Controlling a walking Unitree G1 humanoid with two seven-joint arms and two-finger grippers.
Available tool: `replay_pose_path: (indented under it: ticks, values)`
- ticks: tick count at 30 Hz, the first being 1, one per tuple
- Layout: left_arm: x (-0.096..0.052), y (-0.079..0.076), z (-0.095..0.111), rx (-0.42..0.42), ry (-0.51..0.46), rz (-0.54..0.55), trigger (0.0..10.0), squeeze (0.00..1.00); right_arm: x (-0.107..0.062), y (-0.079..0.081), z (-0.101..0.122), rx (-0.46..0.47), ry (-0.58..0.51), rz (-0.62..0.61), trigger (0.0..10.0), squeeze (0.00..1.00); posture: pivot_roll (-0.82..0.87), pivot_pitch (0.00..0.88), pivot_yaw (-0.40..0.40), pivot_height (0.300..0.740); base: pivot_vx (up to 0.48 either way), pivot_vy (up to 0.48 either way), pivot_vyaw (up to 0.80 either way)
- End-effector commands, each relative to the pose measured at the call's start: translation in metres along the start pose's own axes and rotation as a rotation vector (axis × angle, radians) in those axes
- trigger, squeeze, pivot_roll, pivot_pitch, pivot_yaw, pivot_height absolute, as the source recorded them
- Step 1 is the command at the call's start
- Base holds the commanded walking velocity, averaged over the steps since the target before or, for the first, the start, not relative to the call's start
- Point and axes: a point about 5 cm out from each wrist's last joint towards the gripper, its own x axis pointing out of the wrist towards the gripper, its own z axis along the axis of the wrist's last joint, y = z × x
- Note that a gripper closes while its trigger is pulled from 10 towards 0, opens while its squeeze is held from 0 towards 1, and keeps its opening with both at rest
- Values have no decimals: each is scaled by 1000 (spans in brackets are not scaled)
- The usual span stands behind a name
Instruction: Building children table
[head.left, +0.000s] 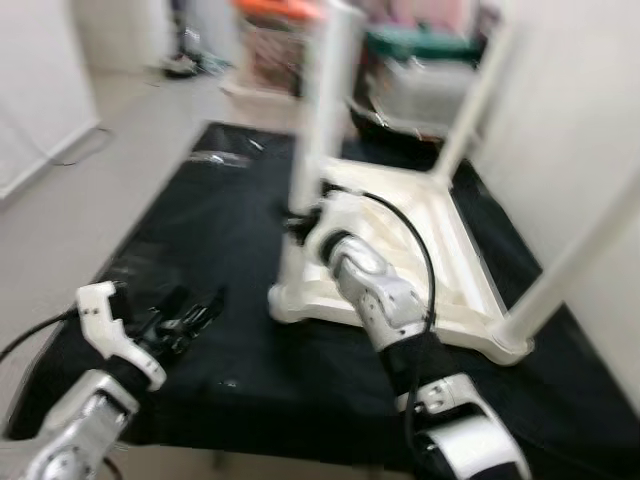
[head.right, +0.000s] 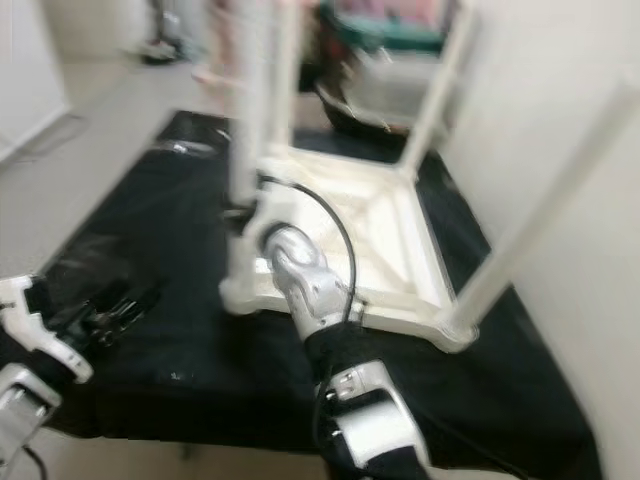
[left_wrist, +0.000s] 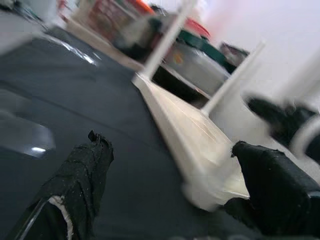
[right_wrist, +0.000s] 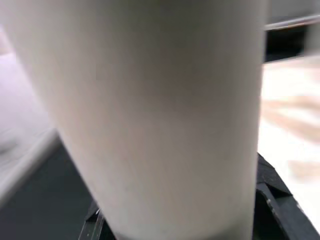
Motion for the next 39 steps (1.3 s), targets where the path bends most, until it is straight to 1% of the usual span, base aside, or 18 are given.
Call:
replay_pose_path:
  ticks: [1,3,4,5,6,8,9,10,12,13,14,24,29,30,31,33,35,39]
  values:
    - [3,-4,-2,-1,13,-19,10000,0,-14,-52,-72,-82,300,-264,0,0,141,0,-126,740,0,0,0]
    - [3,-4,-2,-1,14,-18,10000,0,-24,-65,-76,-97,301,-323,0,0,141,0,-126,740,0,0,0]
    - [2,-3,-2,-1,14,-17,10000,0,-31,-72,-75,-113,287,-343,3686,0,127,0,-118,740,0,0,0]
    - [2,-3,-2,-1,14,-17,10000,0,-31,-72,-75,-113,287,-343,3686,0,127,0,-118,740,0,0,0]
    - [2,-3,-2,-1,13,-16,10000,0,-33,-68,-71,-85,274,-282,10000,0,123,0,-116,740,0,0,0]
    - [2,-3,-2,-2,11,-15,10000,0,-32,-58,-69,-30,268,-181,10000,0,122,0,-115,740,0,0,0]
    - [2,-3,-2,-2,12,-15,10000,0,-29,-40,-59,74,206,1,10000,1000,126,0,-116,740,0,0,0]
    - [2,-3,-2,-2,12,-15,10000,0,-29,-40,-59,74,206,1,10000,1000,126,0,-116,740,0,0,0]
    - [2,-2,-3,-1,15,-17,10000,0,-25,1,-27,319,98,388,10000,1000,133,0,-122,740,0,0,0]
    - [2,-1,-3,-1,15,-16,10000,0,-21,14,-7,317,14,487,10000,714,140,0,-123,740,0,0,0]
    - [2,-1,-2,-1,14,-15,10000,0,-18,26,11,322,-35,607,10000,0,144,0,-122,740,0,0,0]
    - [1,1,-1,5,8,-6,10000,0,-41,67,27,220,-87,1177,10000,0,174,0,-142,740,0,0,0]
    - [1,1,-1,5,6,-6,10000,0,-47,70,23,216,-77,1248,10000,0,186,0,-149,740,0,0,0]
    - [1,0,-1,4,6,-6,10000,0,-52,73,15,201,-55,1311,3686,0,187,0,-149,740,0,0,0]
    - [0,0,0,2,7,-8,10000,0,-41,75,0,168,-10,1144,0,0,179,0,-143,740,0,0,0]
    - [0,0,0,2,7,-8,10000,0,-41,75,0,168,-10,1144,0,0,179,0,-143,740,0,0,0]
    - [-1,-1,-1,-2,6,-11,10000,0,2,19,-46,106,247,199,0,0,166,0,-138,740,0,0,0]
    - [-1,-2,-1,-4,5,-13,10000,0,-5,-30,-66,8,294,-286,0,0,154,0,-128,740,0,0,0]
